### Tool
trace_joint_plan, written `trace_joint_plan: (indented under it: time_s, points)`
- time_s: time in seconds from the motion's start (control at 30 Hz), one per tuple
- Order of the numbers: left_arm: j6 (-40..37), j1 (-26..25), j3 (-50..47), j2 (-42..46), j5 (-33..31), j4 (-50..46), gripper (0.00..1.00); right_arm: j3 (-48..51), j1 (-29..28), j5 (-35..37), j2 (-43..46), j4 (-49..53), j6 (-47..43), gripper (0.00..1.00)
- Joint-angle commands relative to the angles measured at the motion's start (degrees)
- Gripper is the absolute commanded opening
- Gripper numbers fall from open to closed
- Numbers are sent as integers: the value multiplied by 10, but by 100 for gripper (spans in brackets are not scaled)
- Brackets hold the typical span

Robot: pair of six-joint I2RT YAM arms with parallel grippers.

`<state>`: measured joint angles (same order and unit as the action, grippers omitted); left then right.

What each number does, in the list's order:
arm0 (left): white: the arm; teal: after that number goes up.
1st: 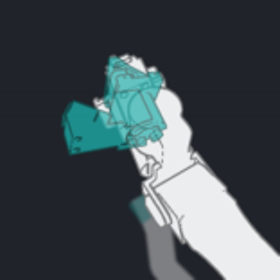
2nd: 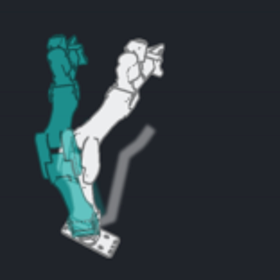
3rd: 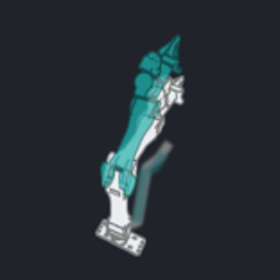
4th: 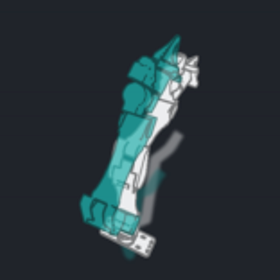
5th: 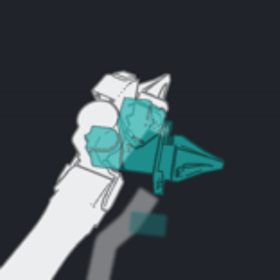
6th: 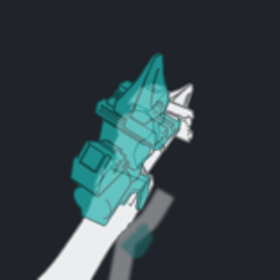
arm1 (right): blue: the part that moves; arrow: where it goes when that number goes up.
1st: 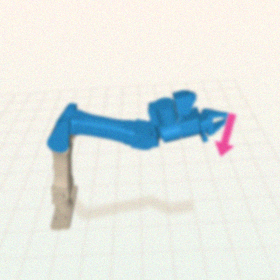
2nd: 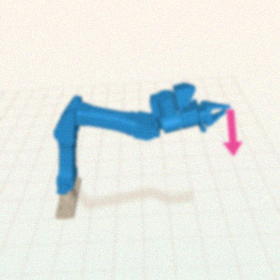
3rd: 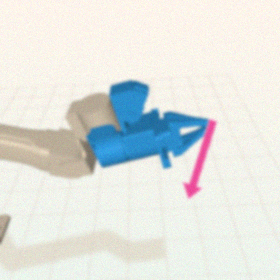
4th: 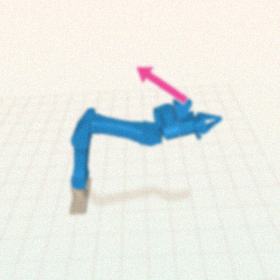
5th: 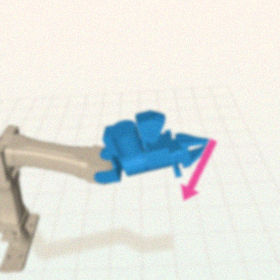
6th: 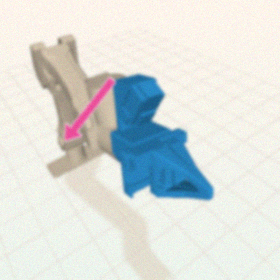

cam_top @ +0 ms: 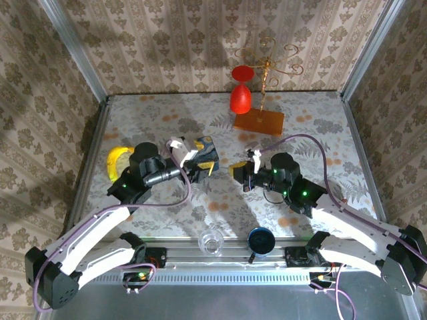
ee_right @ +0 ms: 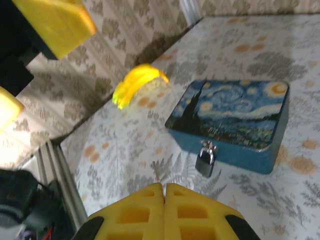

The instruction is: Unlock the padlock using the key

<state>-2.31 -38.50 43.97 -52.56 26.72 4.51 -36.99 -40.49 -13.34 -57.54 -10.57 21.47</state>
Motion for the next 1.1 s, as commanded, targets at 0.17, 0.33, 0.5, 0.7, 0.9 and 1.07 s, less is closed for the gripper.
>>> trace_joint_plan:
  time_s: [0.17,0.33,0.5,0.7,0.9,1.07]
  points:
    - [282,62,-34,-29,70,204,67,8,12,35,-1,-171,108,0]
    - [344,71,-38,-67,118,257,61,19,16,3,-15,-258,147,0]
    - [394,70,-38,-103,167,337,54,6,16,-24,-34,-287,159,0]
    - [438,71,-40,-130,203,409,51,-10,16,-42,-55,-301,168,0]
    - [441,72,-38,-144,214,411,49,-15,17,-47,-59,-310,170,0]
    - [441,73,-41,-155,220,420,49,-17,16,-45,-60,-317,173,0]
